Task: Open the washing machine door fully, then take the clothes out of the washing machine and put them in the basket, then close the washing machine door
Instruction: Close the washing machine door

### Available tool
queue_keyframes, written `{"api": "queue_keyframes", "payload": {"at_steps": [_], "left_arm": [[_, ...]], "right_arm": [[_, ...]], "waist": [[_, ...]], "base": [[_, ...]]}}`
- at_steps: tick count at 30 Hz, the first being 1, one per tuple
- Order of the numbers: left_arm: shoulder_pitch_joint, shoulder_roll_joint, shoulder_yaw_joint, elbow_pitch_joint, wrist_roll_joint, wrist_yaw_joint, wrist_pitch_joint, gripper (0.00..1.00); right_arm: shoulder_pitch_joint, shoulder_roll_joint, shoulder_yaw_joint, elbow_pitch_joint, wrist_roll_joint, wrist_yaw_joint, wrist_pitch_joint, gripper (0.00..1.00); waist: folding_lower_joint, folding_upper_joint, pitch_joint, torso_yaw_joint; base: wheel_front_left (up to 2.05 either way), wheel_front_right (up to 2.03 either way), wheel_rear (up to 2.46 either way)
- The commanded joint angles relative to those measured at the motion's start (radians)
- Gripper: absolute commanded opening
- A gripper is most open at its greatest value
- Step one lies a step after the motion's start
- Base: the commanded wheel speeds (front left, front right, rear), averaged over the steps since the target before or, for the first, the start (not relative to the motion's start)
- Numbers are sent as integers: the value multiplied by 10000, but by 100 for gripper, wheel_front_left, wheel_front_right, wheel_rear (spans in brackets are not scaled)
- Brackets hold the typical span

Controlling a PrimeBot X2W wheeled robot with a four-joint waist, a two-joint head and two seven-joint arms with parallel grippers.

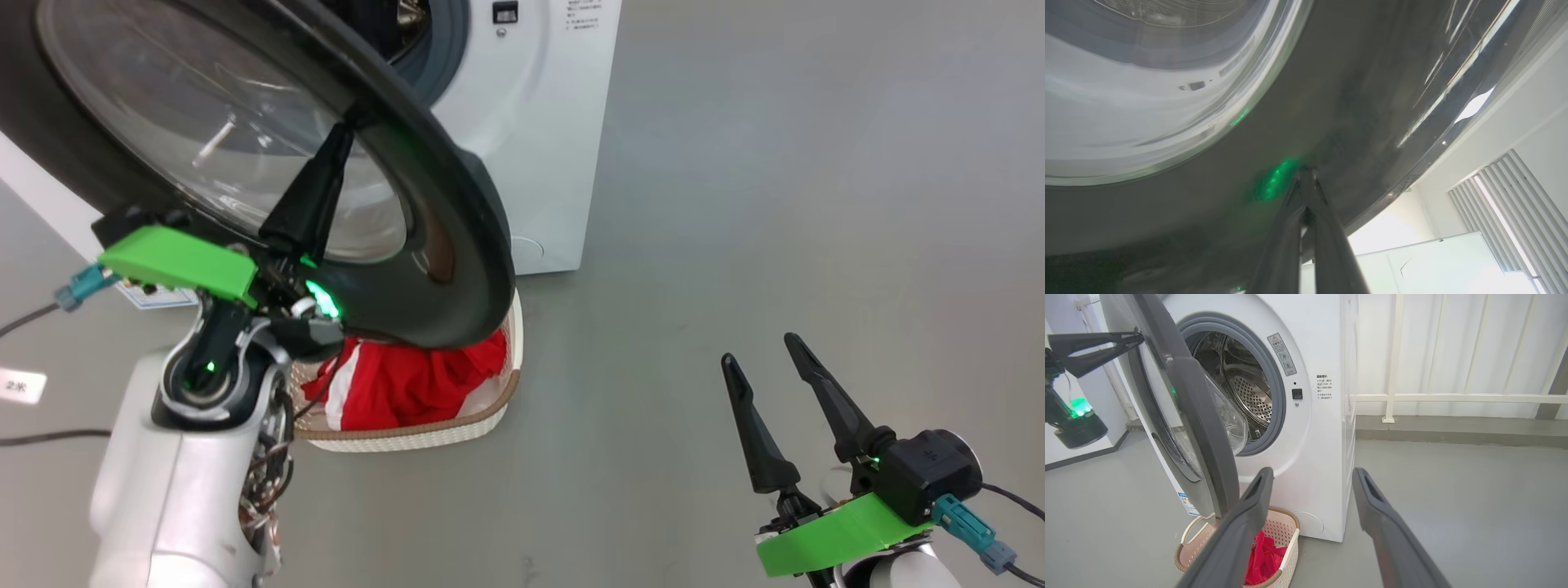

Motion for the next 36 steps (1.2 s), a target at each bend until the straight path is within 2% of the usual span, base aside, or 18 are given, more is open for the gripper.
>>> {"api": "queue_keyframes", "payload": {"at_steps": [1,10,20,36], "left_arm": [[-574,183,97,-122,-105,-145,-141,0],[-1733,190,-117,911,471,-348,-940,0],[-2792,186,-116,1803,512,-578,-1453,0],[-4197,221,-282,2572,788,-713,-2079,0]], "right_arm": [[-335,-8,268,-276,-67,48,-91,100],[-614,-8,331,-361,-37,48,-91,100],[-883,-8,405,-380,-30,48,-91,100],[-1272,-8,557,-363,-53,48,-91,100]], "waist": [[0,0,193,-143],[0,0,738,-430],[0,0,1220,-599],[0,0,1778,-1007]], "base": [[0,0,0],[0,0,0],[0,0,0],[0,0,0]]}}
